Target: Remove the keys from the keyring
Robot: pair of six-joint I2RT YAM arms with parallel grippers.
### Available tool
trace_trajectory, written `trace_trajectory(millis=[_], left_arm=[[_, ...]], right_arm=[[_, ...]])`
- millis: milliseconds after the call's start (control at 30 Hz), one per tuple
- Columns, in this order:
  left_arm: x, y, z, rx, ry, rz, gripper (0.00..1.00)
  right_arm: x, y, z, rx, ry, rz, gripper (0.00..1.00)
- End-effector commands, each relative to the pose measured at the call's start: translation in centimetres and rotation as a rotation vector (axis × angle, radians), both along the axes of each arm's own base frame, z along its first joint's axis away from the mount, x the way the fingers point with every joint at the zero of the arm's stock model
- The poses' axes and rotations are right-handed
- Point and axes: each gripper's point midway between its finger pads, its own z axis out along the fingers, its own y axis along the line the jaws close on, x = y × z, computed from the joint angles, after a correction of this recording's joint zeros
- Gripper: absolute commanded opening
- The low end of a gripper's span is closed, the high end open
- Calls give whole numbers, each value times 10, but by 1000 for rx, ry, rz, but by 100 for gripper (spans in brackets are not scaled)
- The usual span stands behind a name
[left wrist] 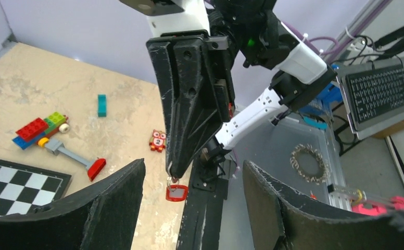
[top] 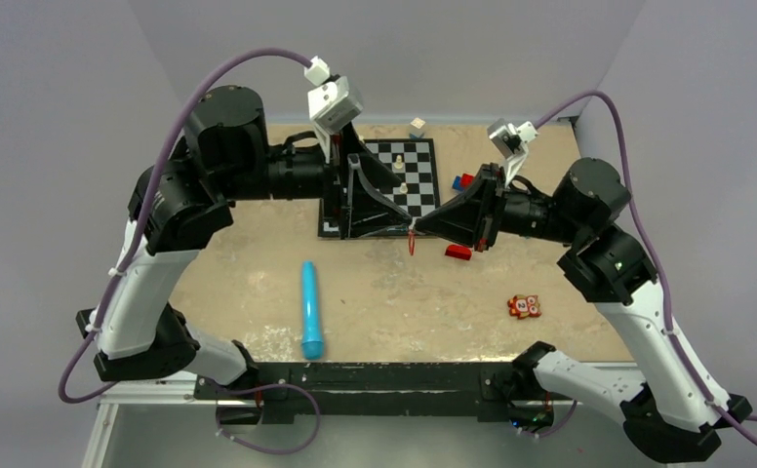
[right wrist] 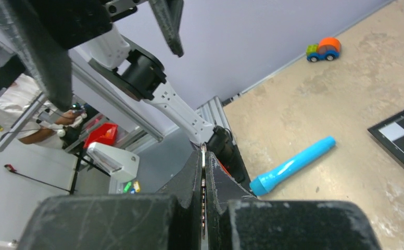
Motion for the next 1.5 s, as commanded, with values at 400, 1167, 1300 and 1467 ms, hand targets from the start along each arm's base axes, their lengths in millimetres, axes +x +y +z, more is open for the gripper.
trace_trajectory(millis=[400,1167,1300,1467], left_arm=[[-11,-8,-34,114,76,-129,74],[-15,-22,-46,114,148,-189,74],[-16,-26,-46,100,161,-205,73],[-18,-28,-44,92,169,-229,69]], right_arm=[[-7,-5,-16,-108,-33,31,0],[-8,-7,-11,-95,-39,10,0],[-6,-10,-7,-90,-49,-15,0],[-6,-11,-5,-78,-55,-21,0]])
